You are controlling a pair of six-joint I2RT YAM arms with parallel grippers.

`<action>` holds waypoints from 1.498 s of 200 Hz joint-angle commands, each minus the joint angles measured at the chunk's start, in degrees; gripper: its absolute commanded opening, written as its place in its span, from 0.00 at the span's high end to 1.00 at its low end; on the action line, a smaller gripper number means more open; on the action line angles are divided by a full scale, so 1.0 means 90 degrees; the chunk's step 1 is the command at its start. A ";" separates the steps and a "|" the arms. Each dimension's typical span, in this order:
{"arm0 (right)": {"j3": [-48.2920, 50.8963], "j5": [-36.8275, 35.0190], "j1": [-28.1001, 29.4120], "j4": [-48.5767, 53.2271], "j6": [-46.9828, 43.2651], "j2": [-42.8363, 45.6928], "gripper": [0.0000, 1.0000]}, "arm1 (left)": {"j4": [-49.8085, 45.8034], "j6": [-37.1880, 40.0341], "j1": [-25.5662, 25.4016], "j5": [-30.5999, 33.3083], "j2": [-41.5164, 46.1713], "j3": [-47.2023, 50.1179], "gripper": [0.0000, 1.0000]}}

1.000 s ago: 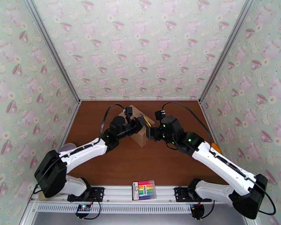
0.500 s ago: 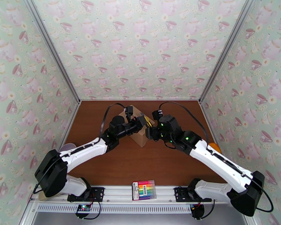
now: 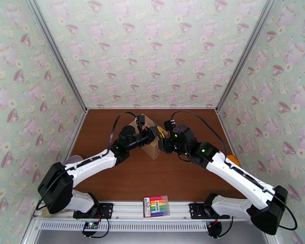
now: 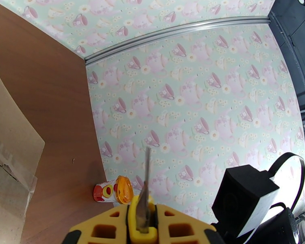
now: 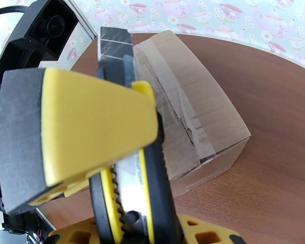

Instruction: Unpack the express box

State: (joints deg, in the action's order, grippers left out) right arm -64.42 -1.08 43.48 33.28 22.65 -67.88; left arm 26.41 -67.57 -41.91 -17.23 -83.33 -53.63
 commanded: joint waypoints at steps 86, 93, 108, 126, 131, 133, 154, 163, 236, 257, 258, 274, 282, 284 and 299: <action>-0.0224 -0.0856 -0.0089 0.0447 0.0137 0.0050 1.00 | -0.0405 0.0142 0.0102 0.0070 0.0089 -0.0326 0.80; -0.0216 -0.0880 -0.0087 0.0476 0.0146 0.0043 1.00 | -0.0426 0.0154 0.0103 0.0067 0.0098 -0.0345 0.73; -0.0218 -0.0948 -0.0085 0.0554 0.0161 0.0004 1.00 | -0.0510 0.0197 0.0116 0.0066 0.0129 -0.0350 0.63; -0.0206 -0.1002 -0.0086 0.0599 0.0196 -0.0026 1.00 | -0.0670 0.0259 0.0133 0.0079 0.0184 -0.0350 0.54; -0.0204 -0.1008 -0.0085 0.0611 0.0216 -0.0036 1.00 | -0.0704 0.0280 0.0135 0.0078 0.0201 -0.0350 0.53; -0.0205 -0.1011 -0.0090 0.0615 0.0214 -0.0036 1.00 | -0.0719 0.0286 0.0143 0.0079 0.0210 -0.0350 0.52; -0.0196 -0.1078 -0.0088 0.0648 0.0240 -0.0096 1.00 | -0.0865 0.0330 0.0163 0.0079 0.0305 -0.0350 0.47; -0.0192 -0.1126 -0.0093 0.0675 0.0247 -0.0121 1.00 | -0.0971 0.0367 0.0183 0.0065 0.0378 -0.0350 0.46; 0.0033 -0.1459 -0.0440 0.0451 0.0257 -0.0447 1.00 | -0.4343 0.1925 0.1215 0.0506 0.1269 -0.0735 0.44; 0.0099 -0.1273 -0.0903 0.0088 0.0180 -0.0682 1.00 | -0.4829 0.2235 0.1622 0.0710 0.1271 -0.0663 0.47; 0.0098 -0.1260 -0.0934 0.0061 0.0179 -0.0701 1.00 | -0.4839 0.2240 0.1641 0.0722 0.1271 -0.0658 0.48; 0.0133 -0.1193 -0.1323 -0.0318 0.0130 -0.0975 1.00 | -0.4819 0.2226 0.1998 0.0833 0.1262 -0.0446 0.50; 0.0134 -0.1161 -0.1510 -0.0527 0.0114 -0.1137 1.00 | -0.4737 0.2199 0.2151 0.0885 0.1234 -0.0235 0.50; 0.0129 -0.1140 -0.1555 -0.0583 0.0113 -0.1178 1.00 | -0.4713 0.2182 0.2194 0.0896 0.1225 -0.0199 0.50; 0.0099 -0.1008 -0.1909 -0.1022 0.0132 -0.1501 1.00 | -0.4483 0.2167 0.2470 0.0909 0.1070 -0.0048 0.50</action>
State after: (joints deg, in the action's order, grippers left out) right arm -63.79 -11.79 30.15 32.32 24.21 -77.87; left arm -12.38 -50.00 -22.72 -11.20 -72.31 -56.93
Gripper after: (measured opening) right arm 0.405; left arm 0.500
